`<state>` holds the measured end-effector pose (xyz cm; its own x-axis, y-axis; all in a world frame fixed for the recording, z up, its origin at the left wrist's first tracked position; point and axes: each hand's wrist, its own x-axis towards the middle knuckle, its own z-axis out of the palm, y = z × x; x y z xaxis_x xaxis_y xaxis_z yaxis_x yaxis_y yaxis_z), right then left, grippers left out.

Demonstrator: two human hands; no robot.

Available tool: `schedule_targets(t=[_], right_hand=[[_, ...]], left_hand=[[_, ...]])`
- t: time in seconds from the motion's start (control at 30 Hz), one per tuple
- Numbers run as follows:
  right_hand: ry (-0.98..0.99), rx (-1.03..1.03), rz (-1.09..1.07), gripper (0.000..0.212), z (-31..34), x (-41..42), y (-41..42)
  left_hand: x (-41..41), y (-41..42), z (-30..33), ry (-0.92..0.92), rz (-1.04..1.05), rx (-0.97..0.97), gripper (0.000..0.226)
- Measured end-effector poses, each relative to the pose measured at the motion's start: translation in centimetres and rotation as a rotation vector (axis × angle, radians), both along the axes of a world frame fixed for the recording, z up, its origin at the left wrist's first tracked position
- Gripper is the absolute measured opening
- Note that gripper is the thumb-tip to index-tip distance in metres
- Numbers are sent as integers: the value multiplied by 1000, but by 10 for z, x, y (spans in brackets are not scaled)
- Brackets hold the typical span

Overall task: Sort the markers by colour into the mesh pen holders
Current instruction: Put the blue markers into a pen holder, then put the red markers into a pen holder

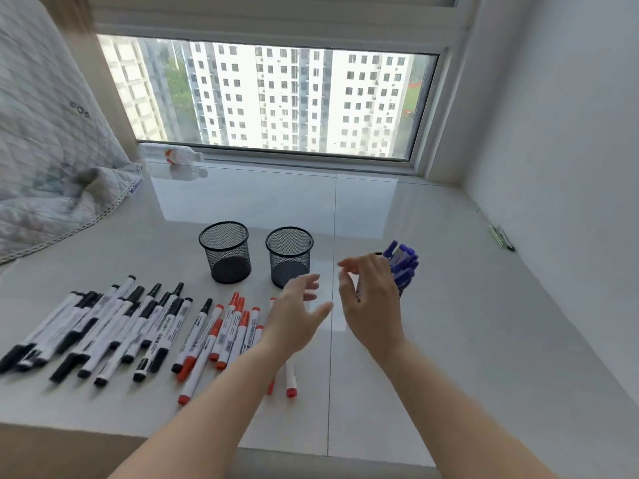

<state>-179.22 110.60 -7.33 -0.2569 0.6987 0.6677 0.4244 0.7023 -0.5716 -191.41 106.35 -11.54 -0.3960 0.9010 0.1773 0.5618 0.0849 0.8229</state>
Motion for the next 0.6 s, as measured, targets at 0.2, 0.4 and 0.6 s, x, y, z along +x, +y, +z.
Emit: schedule_targets(t=[0.2, 0.4, 0.6], right_hand=[[-133, -345, 148, 13, -42, -39, -28], [-288, -528, 76, 21, -70, -63, -43], [-457, -616, -75, 44, -86, -81, -48]], left_hand=[[-60, -67, -5, 148, 172, -75, 18], [-102, -105, -23, 362, 278, -226, 24], [-109, -99, -36, 519, 271, -328, 46]])
